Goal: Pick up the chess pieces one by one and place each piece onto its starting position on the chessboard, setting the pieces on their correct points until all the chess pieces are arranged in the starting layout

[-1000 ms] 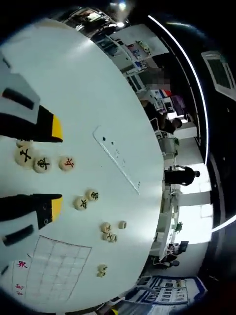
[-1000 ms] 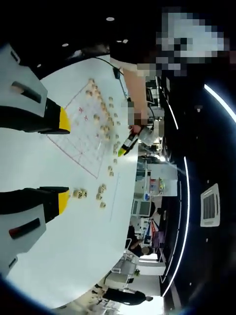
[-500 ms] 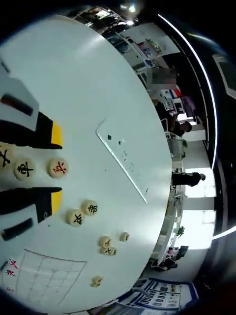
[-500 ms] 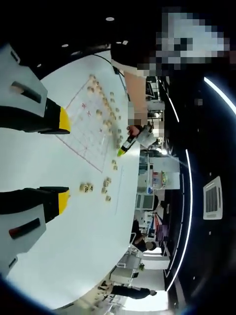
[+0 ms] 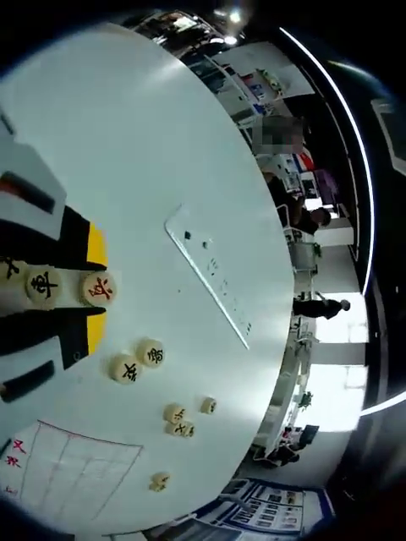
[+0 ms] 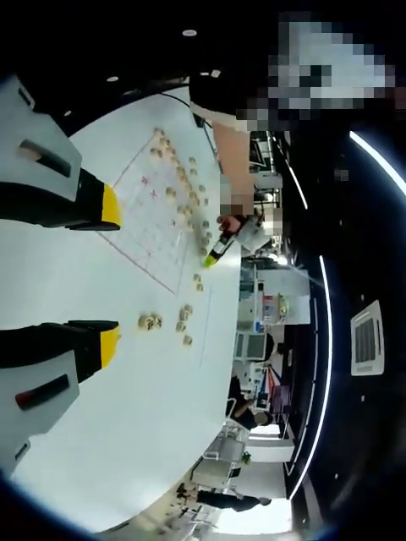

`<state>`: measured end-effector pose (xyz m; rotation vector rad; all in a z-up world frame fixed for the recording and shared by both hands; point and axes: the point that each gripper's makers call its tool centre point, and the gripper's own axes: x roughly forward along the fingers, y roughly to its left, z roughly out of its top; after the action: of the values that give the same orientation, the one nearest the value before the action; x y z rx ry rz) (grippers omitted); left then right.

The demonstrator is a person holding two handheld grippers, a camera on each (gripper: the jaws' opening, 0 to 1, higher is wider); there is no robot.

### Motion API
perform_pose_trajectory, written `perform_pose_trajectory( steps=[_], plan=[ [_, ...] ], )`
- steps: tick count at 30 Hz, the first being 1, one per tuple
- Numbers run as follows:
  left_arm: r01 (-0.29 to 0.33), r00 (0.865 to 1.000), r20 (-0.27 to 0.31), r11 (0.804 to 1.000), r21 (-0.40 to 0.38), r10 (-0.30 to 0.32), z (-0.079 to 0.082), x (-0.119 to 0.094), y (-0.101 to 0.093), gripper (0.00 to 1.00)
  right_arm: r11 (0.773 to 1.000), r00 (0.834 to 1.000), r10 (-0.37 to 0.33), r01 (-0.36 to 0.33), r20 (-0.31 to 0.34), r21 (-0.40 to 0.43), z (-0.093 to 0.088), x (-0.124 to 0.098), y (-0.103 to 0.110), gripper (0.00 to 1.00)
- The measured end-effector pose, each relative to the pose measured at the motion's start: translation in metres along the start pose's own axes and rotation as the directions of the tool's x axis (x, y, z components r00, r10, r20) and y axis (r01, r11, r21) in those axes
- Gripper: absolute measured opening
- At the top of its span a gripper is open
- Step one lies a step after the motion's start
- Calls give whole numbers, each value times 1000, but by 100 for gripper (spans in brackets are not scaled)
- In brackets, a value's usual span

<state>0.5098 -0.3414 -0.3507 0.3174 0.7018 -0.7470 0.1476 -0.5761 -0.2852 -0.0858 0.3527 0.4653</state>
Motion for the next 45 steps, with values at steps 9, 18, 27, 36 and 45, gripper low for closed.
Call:
perform_pose_trajectory(
  steps=[9, 18, 27, 36, 45],
  plan=[
    [-6, 995, 104, 999, 37, 2, 7, -74, -25, 20, 998, 998, 52, -52, 16, -24, 8, 13, 7, 43],
    [-23, 962, 273, 998, 50, 9, -12, -183, -77, 20, 990, 992, 124, -121, 38, -78, 23, 29, 23, 43],
    [-85, 915, 397, 996, 13, 73, -55, -266, -105, 20, 977, 983, 180, -174, 36, -127, 34, 37, 40, 43],
    [-56, 904, 420, 997, -58, 76, -100, -296, -144, 20, 970, 980, 199, -192, 28, -152, 38, 36, 50, 43],
    [-10, 954, 299, 1000, 7, 8, -120, -253, -177, 20, 966, 979, 205, -201, 9, -162, 30, 29, 56, 43]
  ],
)
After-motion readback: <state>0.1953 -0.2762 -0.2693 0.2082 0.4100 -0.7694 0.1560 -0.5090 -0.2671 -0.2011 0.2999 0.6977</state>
